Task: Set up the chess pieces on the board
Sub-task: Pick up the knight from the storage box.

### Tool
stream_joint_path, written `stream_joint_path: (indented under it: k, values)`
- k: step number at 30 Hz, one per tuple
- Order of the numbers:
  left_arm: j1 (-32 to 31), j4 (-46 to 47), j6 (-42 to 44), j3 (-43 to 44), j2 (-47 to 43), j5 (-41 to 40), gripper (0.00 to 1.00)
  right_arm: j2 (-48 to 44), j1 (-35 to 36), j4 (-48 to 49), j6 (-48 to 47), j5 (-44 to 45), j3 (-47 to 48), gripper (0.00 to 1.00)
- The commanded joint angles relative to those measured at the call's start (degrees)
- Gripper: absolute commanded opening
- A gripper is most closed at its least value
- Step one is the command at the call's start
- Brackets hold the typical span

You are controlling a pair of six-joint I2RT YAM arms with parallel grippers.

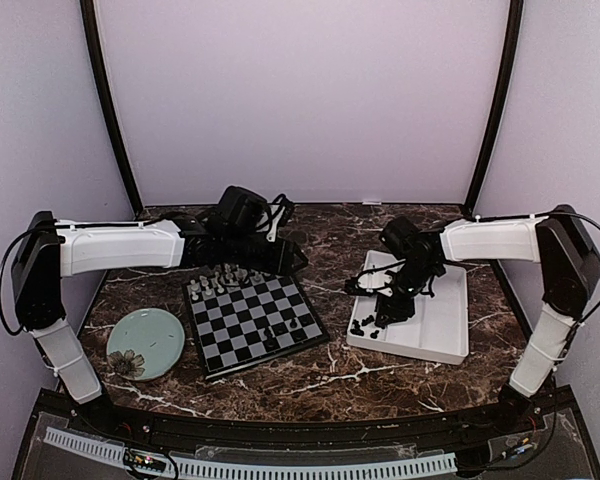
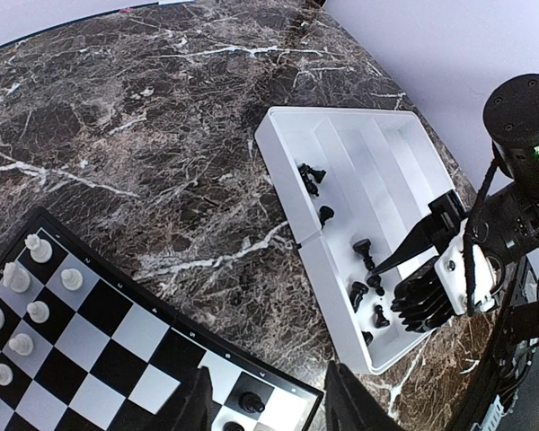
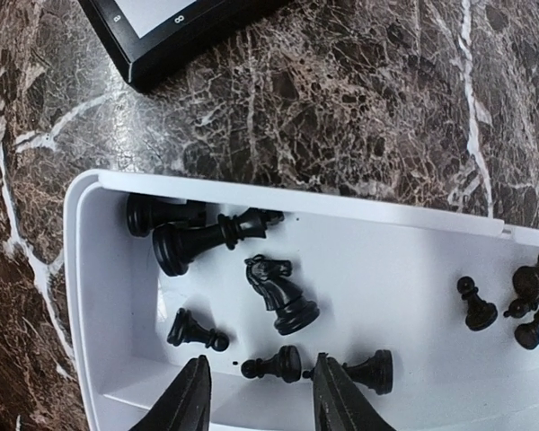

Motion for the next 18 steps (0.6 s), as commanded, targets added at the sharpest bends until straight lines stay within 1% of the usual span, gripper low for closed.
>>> stream_joint_path:
  k: [1, 10, 18]
  values:
    - [0.2, 0.2, -0.4, 0.7, -1.5, -0.1, 0.44, 3.5, -0.1, 0.9, -5.0, 0.6, 3.3, 0.42]
    - [0.3, -0.4, -0.5, -0.1, -2.9, -1.4, 0.44, 7.5, 0.3, 0.9, -9.2, 2.4, 5.9, 0.43]
    - [0.3, -0.3, -0.7, -0.4, -3.0, -1.5, 0.44, 9.2, 0.8, -1.8, -12.3, 0.4, 6.8, 0.41]
